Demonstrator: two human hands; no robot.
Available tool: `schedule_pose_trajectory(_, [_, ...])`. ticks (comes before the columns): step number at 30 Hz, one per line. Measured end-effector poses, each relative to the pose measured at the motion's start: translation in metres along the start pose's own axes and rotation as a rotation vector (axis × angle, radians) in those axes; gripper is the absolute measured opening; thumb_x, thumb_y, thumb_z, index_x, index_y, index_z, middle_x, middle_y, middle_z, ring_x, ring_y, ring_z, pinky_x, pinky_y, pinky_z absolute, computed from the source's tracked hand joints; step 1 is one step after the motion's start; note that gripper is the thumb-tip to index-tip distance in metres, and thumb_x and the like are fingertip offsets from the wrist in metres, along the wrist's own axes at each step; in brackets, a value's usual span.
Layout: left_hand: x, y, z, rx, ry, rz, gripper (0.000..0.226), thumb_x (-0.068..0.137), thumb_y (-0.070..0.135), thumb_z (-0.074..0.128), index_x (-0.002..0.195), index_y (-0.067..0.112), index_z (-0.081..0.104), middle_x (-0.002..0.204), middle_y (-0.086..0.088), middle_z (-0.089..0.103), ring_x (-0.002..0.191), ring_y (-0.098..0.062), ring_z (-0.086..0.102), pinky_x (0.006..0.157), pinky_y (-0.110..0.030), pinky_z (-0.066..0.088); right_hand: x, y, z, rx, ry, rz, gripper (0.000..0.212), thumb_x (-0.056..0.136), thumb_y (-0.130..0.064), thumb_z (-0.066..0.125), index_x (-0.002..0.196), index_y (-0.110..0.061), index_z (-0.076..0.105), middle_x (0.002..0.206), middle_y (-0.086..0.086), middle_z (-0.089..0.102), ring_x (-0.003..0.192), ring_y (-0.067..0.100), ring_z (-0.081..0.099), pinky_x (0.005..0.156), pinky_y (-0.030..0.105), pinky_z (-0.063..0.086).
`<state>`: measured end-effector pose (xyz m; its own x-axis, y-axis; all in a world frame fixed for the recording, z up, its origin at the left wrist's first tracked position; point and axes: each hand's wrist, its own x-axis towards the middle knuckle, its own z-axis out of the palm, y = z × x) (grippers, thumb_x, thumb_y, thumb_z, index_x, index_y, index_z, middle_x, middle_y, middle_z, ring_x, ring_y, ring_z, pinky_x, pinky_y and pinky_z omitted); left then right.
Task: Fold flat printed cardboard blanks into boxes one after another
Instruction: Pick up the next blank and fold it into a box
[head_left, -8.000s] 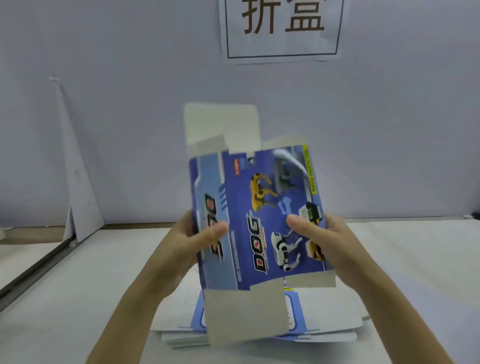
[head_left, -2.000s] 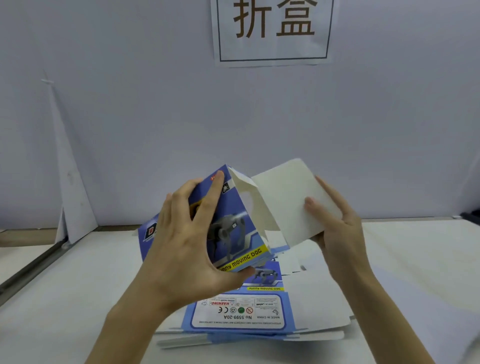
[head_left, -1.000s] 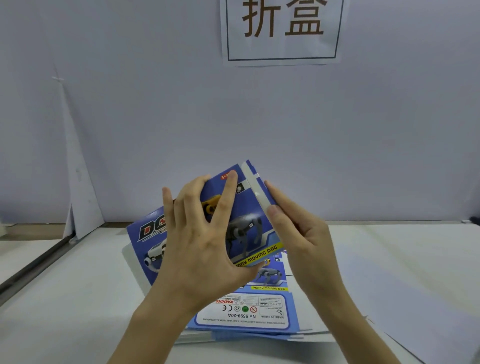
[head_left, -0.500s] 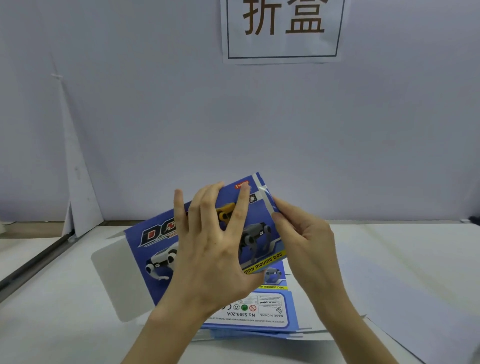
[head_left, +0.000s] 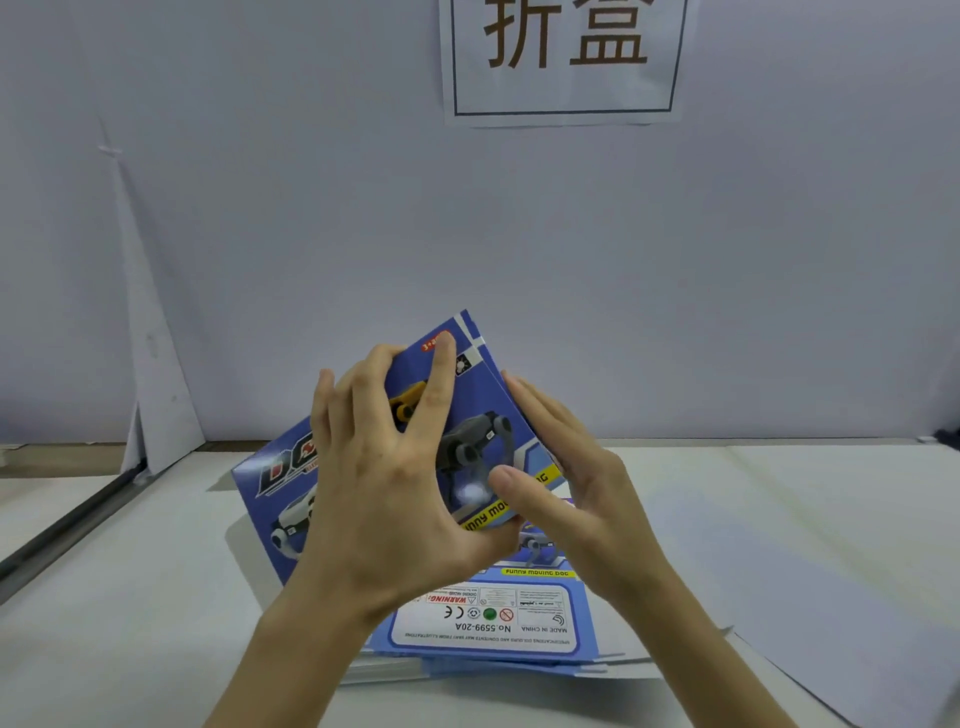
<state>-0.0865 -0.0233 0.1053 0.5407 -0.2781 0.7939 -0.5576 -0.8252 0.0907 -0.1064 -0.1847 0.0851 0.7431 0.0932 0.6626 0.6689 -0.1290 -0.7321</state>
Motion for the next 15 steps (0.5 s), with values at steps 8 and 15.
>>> schedule_pose_trajectory(8, [-0.003,-0.001,0.005,-0.076,-0.165,0.209,0.118,0.055,0.073,0.058,0.151,0.015,0.024,0.143,-0.014,0.03,0.137,-0.031,0.028,0.119,-0.05,0.005,0.004,-0.017,-0.021,0.035,0.046,0.009,0.041,0.093,-0.033,0.049,0.134,-0.033,0.048,0.138,-0.014,0.051,0.13,0.01,0.048,0.095,0.026,0.049])
schedule_pose_trajectory(15, [0.0,0.0,-0.001,-0.051,-0.043,0.25,0.116,0.053,0.072,0.059,0.147,0.011,0.028,0.14,-0.017,0.03,0.133,-0.034,0.03,0.117,-0.051,0.007,0.0,-0.015,-0.003,0.09,-0.017,0.044,0.062,0.091,-0.038,0.051,0.149,-0.035,0.029,0.137,-0.007,0.055,0.12,0.021,0.059,0.087,0.035,0.056])
